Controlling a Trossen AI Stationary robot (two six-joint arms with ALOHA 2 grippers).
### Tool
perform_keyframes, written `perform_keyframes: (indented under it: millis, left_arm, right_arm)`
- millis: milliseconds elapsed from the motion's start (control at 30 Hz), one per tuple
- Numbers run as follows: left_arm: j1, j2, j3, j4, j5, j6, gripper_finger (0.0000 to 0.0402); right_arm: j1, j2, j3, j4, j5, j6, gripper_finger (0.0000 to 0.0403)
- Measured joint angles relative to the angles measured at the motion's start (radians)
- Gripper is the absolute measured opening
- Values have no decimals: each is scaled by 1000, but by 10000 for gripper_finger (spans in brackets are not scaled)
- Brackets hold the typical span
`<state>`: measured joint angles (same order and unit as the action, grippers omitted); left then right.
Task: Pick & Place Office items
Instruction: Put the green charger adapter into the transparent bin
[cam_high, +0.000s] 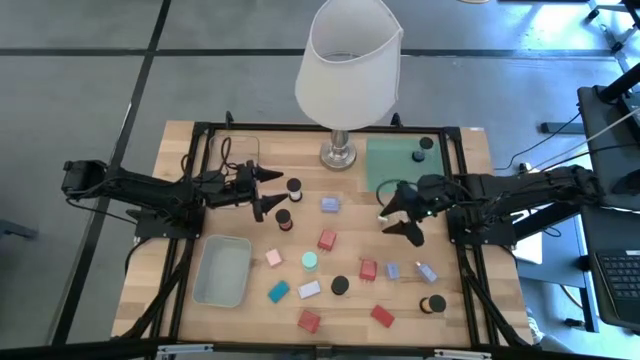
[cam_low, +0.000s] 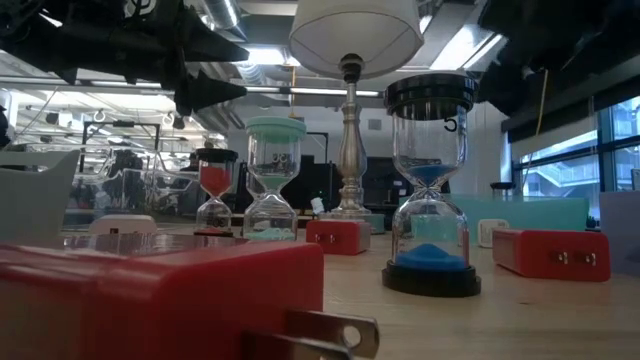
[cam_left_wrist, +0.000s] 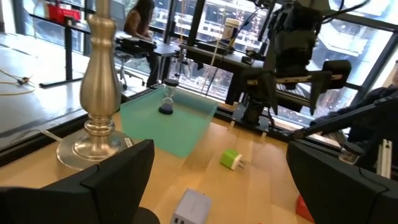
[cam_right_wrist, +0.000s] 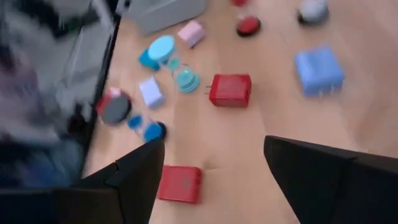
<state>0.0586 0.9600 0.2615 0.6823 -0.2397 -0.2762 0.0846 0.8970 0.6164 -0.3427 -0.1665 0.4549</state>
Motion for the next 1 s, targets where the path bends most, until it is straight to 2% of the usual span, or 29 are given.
perform_keyframes:
  millis: [100,167,500,700,800,1000]
  left_arm:
    - [3,0,0,0,-28,1,363]
    - [6,0,0,2,-57,14,363]
    - [10,0,0,2,-81,72,363]
    - [10,0,0,-2,-82,106,363]
    - [10,0,0,-3,-82,115,363]
    - [10,0,0,-5,-82,115,363]
  right_arm:
    - [1,4,0,0,6,176,278]
    - [1,6,0,-1,16,174,278]
    - [5,100,0,28,36,-589,278]
    - [5,217,14,1,76,-712,278]
    - [5,274,41,-80,79,-794,277]
    - [5,386,95,-220,156,-949,277]
